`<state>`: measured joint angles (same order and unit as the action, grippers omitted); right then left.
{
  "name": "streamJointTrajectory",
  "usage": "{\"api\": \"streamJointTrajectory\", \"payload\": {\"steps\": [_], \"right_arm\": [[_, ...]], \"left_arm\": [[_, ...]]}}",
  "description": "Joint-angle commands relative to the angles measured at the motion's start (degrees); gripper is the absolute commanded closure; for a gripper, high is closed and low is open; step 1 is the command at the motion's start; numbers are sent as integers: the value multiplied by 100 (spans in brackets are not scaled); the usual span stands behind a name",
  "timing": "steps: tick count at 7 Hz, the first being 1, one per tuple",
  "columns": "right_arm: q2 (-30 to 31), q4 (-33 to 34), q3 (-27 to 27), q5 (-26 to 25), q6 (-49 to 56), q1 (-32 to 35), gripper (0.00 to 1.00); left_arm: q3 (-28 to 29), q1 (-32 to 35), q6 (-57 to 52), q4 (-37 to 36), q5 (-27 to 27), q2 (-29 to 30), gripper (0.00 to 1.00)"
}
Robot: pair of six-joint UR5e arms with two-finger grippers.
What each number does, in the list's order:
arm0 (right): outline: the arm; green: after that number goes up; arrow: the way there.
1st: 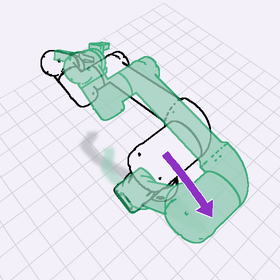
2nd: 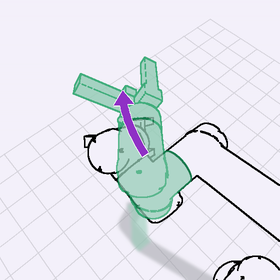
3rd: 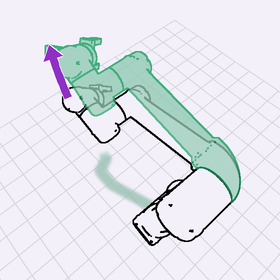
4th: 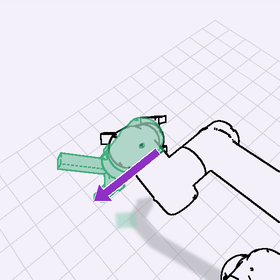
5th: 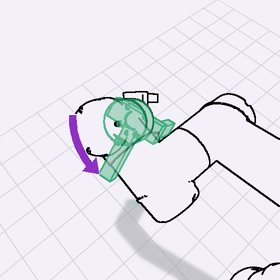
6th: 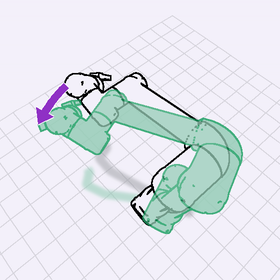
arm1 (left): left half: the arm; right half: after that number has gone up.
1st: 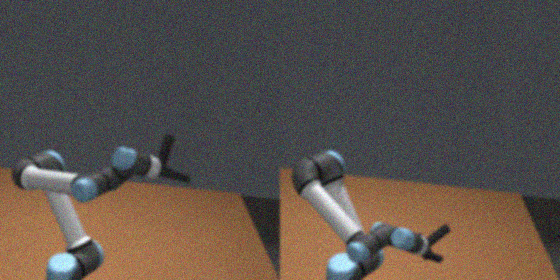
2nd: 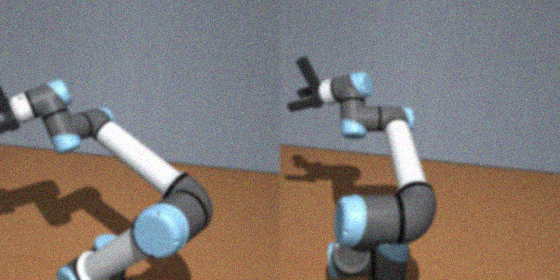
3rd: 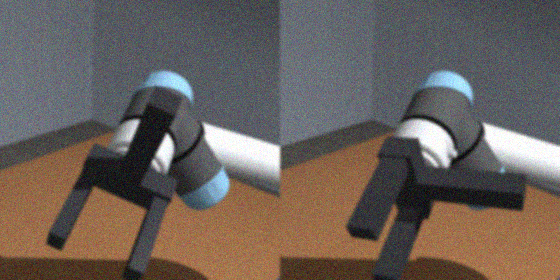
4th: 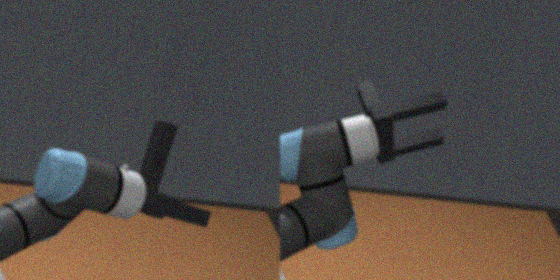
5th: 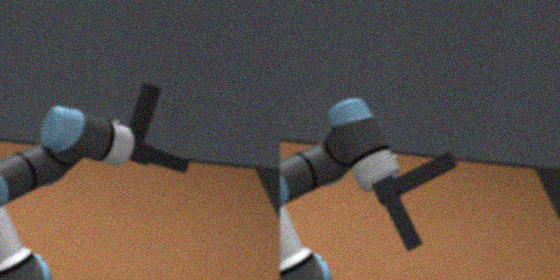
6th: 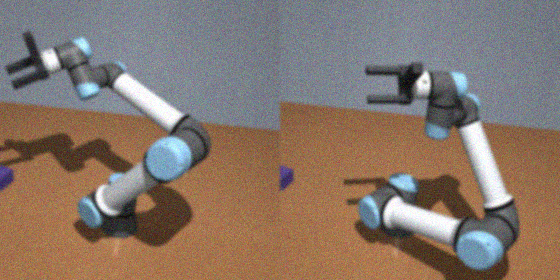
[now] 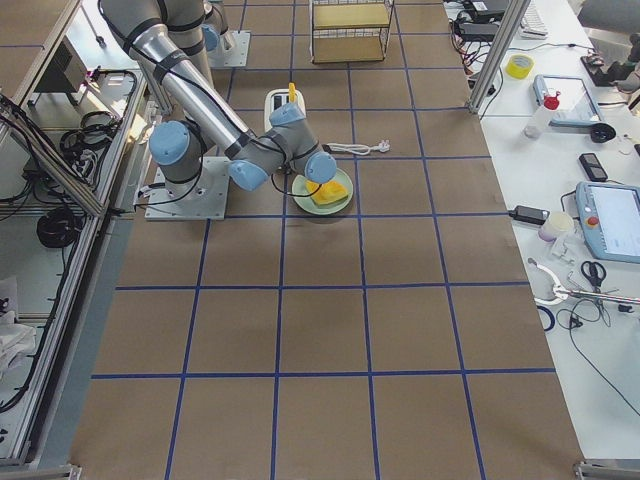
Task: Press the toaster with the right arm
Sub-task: 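Push the toaster lever down with the right gripper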
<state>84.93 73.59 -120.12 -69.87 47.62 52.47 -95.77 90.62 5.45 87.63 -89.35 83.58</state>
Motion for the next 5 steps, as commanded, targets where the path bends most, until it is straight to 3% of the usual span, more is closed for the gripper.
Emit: {"api": "streamJointTrajectory", "payload": {"steps": [1, 5], "right_arm": [[-12, 182, -99, -9, -16, 0, 100], [-188, 455, -161, -26, -42, 0, 100]], "left_arm": [[-4, 0, 0, 0, 5, 0, 0], [-4, 0, 0, 0, -4, 0, 0]]}}
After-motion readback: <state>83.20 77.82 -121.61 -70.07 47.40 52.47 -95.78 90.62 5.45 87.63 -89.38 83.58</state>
